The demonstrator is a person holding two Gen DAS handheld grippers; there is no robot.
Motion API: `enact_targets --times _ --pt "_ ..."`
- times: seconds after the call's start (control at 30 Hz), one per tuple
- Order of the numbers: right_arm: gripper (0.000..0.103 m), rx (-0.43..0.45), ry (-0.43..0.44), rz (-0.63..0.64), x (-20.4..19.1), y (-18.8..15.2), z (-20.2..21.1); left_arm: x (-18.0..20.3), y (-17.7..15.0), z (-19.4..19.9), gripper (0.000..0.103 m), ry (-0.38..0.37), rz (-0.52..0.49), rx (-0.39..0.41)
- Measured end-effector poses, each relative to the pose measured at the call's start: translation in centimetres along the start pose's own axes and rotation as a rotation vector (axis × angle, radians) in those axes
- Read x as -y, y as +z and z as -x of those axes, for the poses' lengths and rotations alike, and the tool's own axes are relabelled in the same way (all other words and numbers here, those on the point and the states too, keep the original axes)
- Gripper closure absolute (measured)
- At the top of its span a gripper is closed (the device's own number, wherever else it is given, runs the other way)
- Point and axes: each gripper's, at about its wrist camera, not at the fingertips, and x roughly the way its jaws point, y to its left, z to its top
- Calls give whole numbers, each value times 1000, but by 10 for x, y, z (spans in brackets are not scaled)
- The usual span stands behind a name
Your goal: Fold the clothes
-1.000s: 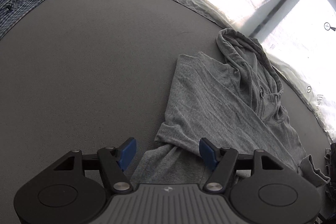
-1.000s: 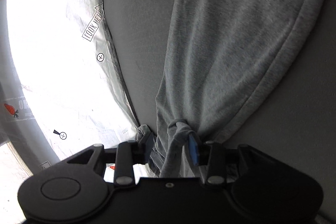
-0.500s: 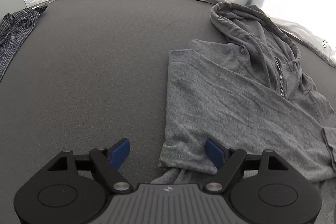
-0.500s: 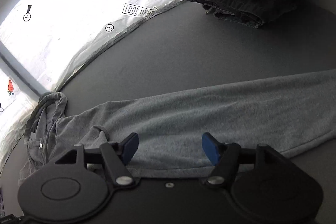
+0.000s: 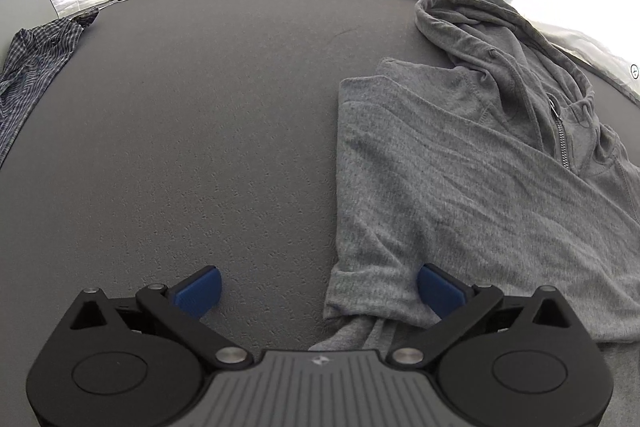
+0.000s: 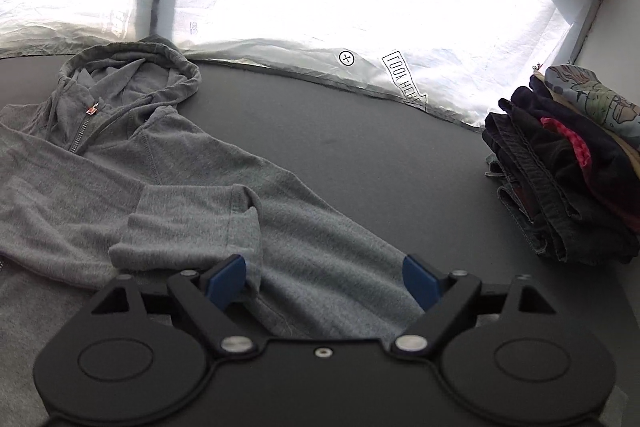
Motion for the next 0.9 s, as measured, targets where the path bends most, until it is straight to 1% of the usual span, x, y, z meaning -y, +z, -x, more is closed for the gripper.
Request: enact_targets --times 0.07,0.13,0.17,0.2,0.23,0.27,0.37,0.4,0.57,0.67,0.73,0.77,0.8,0.83,0.87,0.9 --pt "17 16 23 52 -8 2 1 0 -1 0 0 -1 -1 6" --pt "18 32 22 147 -22 2 -1 0 -1 0 0 -1 -1 7" --pt "22 39 22 195 -29 2 -2 0 -1 0 0 -1 -1 7" --pt "29 43 27 243 -34 2 -3 0 -1 0 0 -1 -1 9" --pt "32 47 32 290 -39 2 -5 1 -1 0 0 -1 -1 11" --pt "37 51 37 337 -45 2 -6 1 -2 0 0 -1 -1 13" --pt "44 62 52 478 -60 2 -9 1 -3 0 0 -1 -2 21" --pt "44 66 58 525 -66 2 -10 1 -3 0 0 -1 -2 22" --pt "45 72 220 511 -64 11 1 1 -4 0 0 0 0 25" --pt "45 51 285 521 -73 12 -3 1 -4 0 0 0 0 27" --pt "45 29 325 481 -76 12 -8 1 -4 0 0 -1 -1 28" --pt "49 15 333 460 -79 12 -11 1 -4 0 0 -1 -2 28" --pt "56 5 317 457 -81 10 -14 0 -4 0 0 -2 -2 28" --pt "59 -5 299 455 -83 9 -17 0 -4 0 0 -2 -2 29" --pt "65 -2 295 450 -83 7 -17 0 -4 0 0 -2 -3 29" --pt "79 8 289 415 -79 7 -16 0 -4 0 0 -3 -3 30"
